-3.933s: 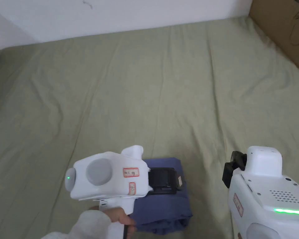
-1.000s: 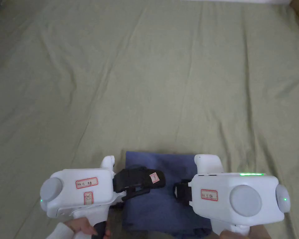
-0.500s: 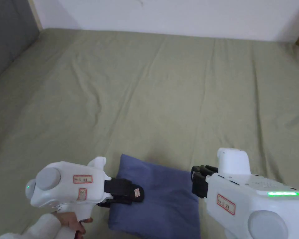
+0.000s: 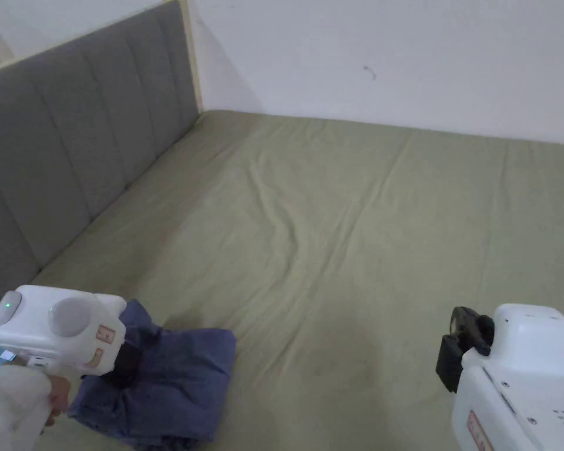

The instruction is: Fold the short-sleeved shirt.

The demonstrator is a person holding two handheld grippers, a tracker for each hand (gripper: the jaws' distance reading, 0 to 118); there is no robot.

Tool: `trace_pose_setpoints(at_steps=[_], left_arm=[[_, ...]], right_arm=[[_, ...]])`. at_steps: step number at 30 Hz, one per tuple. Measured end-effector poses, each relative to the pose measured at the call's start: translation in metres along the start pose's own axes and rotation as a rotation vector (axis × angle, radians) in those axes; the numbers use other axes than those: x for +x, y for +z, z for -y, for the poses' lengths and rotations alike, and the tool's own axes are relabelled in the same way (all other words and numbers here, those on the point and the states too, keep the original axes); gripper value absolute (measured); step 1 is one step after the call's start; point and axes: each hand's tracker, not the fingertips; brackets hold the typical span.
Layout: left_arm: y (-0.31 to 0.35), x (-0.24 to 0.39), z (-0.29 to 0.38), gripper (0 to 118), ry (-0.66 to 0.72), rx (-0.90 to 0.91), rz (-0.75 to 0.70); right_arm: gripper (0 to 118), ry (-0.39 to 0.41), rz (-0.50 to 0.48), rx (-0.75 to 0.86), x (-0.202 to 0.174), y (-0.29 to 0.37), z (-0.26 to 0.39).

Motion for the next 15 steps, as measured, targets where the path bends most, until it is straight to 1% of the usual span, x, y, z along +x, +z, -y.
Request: trace_pose_setpoints(at_steps=[3, 5, 8, 9, 10, 11, 12, 13, 14, 15], left_arm=[[-0.004, -0.019, -0.006, 27, -0.033, 0.012, -0.093], [-0.007, -0.020, -0.008, 27, -0.067, 0.013, -0.167], [-0.016, -0.015, -0.013, 27, -0.187, 0.035, -0.308], [-0.018, -0.012, -0.013, 29, -0.208, 0.044, -0.331], [-0.020, -0.010, -0.013, 38, -0.219, 0.051, -0.339], [-0.022, -0.007, -0.013, 52, -0.226, 0.057, -0.370], [-0.024, -0.006, -0.011, 81, -0.240, 0.065, -0.422], [-0.023, -0.005, -0.010, 97, -0.245, 0.077, -0.460], [-0.019, -0.006, -0.009, 105, -0.228, 0.100, -0.469], [-0.013, -0.006, -0.008, 105, -0.204, 0.138, -0.444]], right_arm=[[1, -0.008, 0.020, -0.004, -0.003, -0.006, 0.003], [1, 0.003, 0.024, -0.041, -0.002, -0.013, 0.005], [1, 0.005, 0.029, -0.064, -0.003, -0.017, 0.011], [1, 0.005, 0.029, -0.071, -0.002, -0.018, 0.012], [1, 0.007, 0.029, -0.079, -0.002, -0.020, 0.013], [1, 0.008, 0.026, -0.088, -0.002, -0.022, 0.013], [1, 0.009, 0.024, -0.095, -0.002, -0.024, 0.013], [1, 0.010, 0.019, -0.099, -0.001, -0.024, 0.014], [1, 0.012, 0.015, -0.101, -0.001, -0.024, 0.015], [1, 0.014, 0.014, -0.101, 0.000, -0.024, 0.015]])
